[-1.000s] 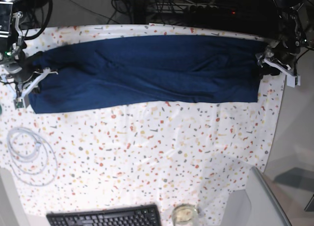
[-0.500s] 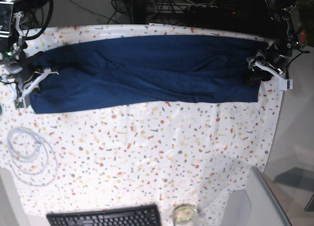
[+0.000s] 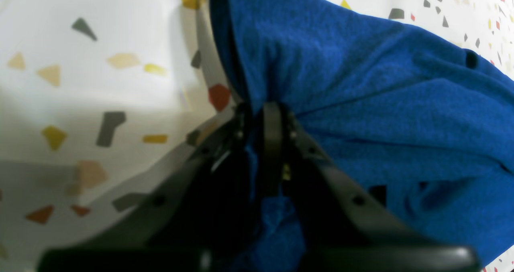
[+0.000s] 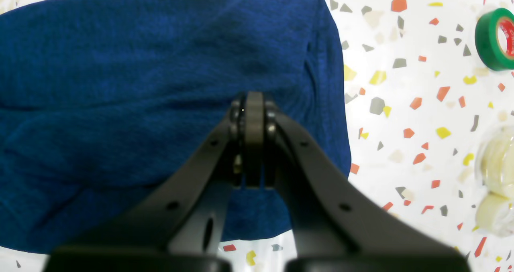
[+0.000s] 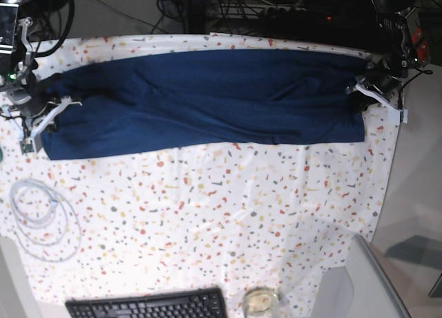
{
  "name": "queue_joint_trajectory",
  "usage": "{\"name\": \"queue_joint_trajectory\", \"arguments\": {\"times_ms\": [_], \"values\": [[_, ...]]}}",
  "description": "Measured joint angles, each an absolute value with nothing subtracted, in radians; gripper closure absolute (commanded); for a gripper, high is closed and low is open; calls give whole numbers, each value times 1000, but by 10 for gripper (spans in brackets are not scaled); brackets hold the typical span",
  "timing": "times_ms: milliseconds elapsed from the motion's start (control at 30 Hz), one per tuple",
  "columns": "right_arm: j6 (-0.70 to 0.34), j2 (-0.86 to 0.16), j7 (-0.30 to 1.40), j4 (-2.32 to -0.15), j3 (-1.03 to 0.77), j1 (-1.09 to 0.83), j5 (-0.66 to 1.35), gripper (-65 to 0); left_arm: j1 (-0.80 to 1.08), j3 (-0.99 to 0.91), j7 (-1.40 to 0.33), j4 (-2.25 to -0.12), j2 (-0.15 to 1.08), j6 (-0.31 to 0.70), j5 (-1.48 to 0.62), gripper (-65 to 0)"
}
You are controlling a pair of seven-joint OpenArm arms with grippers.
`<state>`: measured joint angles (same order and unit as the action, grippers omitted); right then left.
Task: Layout the t-shirt on the table in an organized manner, then fold the t-shirt properly
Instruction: 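Release the left gripper and move it inward over the folded shirt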
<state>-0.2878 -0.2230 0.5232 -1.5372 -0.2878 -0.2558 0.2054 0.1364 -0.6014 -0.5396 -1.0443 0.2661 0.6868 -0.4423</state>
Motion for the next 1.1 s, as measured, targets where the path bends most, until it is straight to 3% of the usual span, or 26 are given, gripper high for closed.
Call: {"name": "queue_joint_trajectory", "arguments": {"times_ms": [133,333,700,1100], "values": [[-288,-223,524,-1500,-288,-256,203,0,135,-601,-555,-1053,276,690,-432,0],[-288,-223,523,-1496,-288,-256,202,0,213,-598,-572,-1269,255,689,-415,0],[-288,-209,523,-1497,-287,-255,208,0,339,-587,-577,-1633,96,571,-413,0],[-288,-211,524,-1497,-289,-245,205,0,341,-270,-574,-1681,-35,564,-130,0]]}}
